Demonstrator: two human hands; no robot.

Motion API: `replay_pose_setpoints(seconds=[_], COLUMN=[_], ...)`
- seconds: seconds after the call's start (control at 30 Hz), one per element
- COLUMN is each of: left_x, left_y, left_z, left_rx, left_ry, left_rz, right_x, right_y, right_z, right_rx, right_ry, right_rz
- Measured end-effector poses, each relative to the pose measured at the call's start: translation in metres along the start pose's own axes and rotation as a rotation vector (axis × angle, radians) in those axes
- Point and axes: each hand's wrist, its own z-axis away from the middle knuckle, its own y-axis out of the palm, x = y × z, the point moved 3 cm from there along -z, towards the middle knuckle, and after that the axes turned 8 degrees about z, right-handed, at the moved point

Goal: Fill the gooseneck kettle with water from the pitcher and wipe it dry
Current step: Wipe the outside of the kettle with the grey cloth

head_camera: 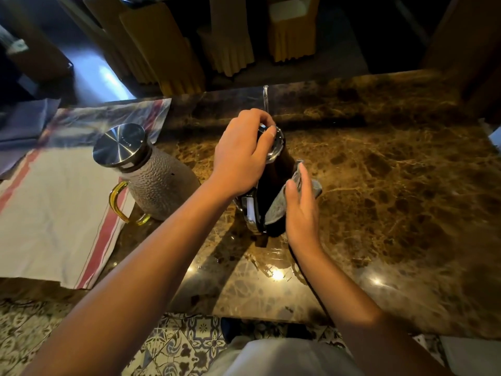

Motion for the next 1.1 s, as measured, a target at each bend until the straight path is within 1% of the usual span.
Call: replay_pose_setpoints(seconds=[0.07, 0.13, 0.17, 0.23, 0.3, 0.37, 0.43, 0.53, 0.57, 0.67, 0.73, 0.83, 0.93, 1.03, 1.1], left_x=[-0.001, 0.000, 0.001, 0.003, 0.003, 0.003, 0.004, 0.004, 0.004, 0.003, 0.003, 0.004, 0.003, 0.005, 0.005], left_y=[0.000, 0.000, 0.000, -0.001, 0.000, 0.000, 0.000, 0.000, 0.001, 0.000, 0.000, 0.000, 0.000, 0.001, 0.001], left_z=[0.000, 0.000, 0.000, 0.000, -0.001, -0.001, 0.000, 0.000, 0.000, 0.001, 0.000, 0.001, 0.000, -0.001, -0.001], left_rx=[0.001, 0.002, 0.001, -0.002, -0.001, -0.002, -0.013, -0.022, -0.020, -0.010, -0.003, -0.001, 0.000, -0.006, -0.006], left_ry=[0.009, 0.016, 0.020, 0.033, 0.035, 0.029, 0.030, 0.021, 0.018, 0.027, 0.030, 0.026, 0.032, 0.024, 0.019], left_rz=[0.003, 0.015, 0.026, 0.036, 0.039, 0.043, 0.038, 0.029, 0.029, 0.023, 0.023, 0.031, 0.035, 0.024, 0.026], right_x=[0.002, 0.018, 0.026, 0.040, 0.043, 0.035, 0.021, 0.002, -0.002, -0.004, -0.006, 0.006, 0.043, 0.063, 0.060], right_y=[0.012, 0.024, 0.027, 0.028, 0.025, 0.022, 0.025, 0.024, 0.023, 0.024, 0.022, 0.017, 0.014, 0.008, 0.005], right_z=[0.011, 0.014, 0.013, 0.006, -0.006, -0.013, -0.015, -0.004, 0.003, 0.036, 0.054, 0.054, 0.042, 0.027, 0.022], right_rx=[-0.052, -0.188, -0.253, -0.298, -0.292, -0.301, -0.302, -0.271, -0.249, -0.156, -0.114, -0.085, -0.067, -0.104, -0.142], right_ry=[-0.001, 0.006, -0.019, -0.135, -0.206, -0.212, -0.150, 0.014, 0.029, -0.032, -0.052, 0.029, -0.107, -0.164, -0.198], right_rz=[0.064, 0.050, 0.033, 0.012, 0.002, -0.018, -0.049, -0.075, -0.065, 0.033, 0.055, -0.080, -0.180, -0.111, -0.022])
